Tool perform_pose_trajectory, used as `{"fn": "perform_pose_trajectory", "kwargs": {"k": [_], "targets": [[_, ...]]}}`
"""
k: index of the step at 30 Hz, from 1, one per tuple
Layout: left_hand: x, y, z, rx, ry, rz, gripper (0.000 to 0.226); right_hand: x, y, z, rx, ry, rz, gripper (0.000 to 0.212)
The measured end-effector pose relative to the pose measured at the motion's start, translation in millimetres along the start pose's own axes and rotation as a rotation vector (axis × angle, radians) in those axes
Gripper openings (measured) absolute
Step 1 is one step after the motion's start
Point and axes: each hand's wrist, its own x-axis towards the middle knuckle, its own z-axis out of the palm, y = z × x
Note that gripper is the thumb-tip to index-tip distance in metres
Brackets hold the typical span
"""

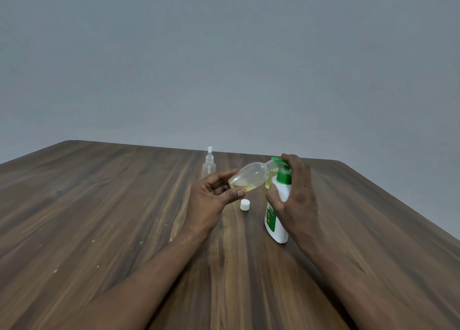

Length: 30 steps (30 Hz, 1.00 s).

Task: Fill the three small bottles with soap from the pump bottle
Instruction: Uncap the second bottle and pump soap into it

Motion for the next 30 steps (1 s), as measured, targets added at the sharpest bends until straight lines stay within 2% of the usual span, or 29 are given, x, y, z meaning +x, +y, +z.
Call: {"fn": "perform_pose_trajectory", "kwargs": {"k": [6,15,23,30], "targets": [[-1.2,0.6,0.9,0.004,-0.011,0.000,0.046,0.8,0.3,-1.1,0.013,0.008,0.001,0.054],[-0.5,0.9,0.4,0.002,-0.007,-0.004,0.047,-1.1,-0.4,-0.3,0.015,0.007,0.008,0.066],[-2.1,0.8,1.0,0.008,-0.004,-0.004,0.047,1.6,-1.1,-1.5,0.028,0.000,0.001,0.054],[-1.1,1.2,0.6,0.010,-0.007,-0.004,0.046,-0.2,-1.1,0.2,0.019,0.006,-0.002,0.067]]}}
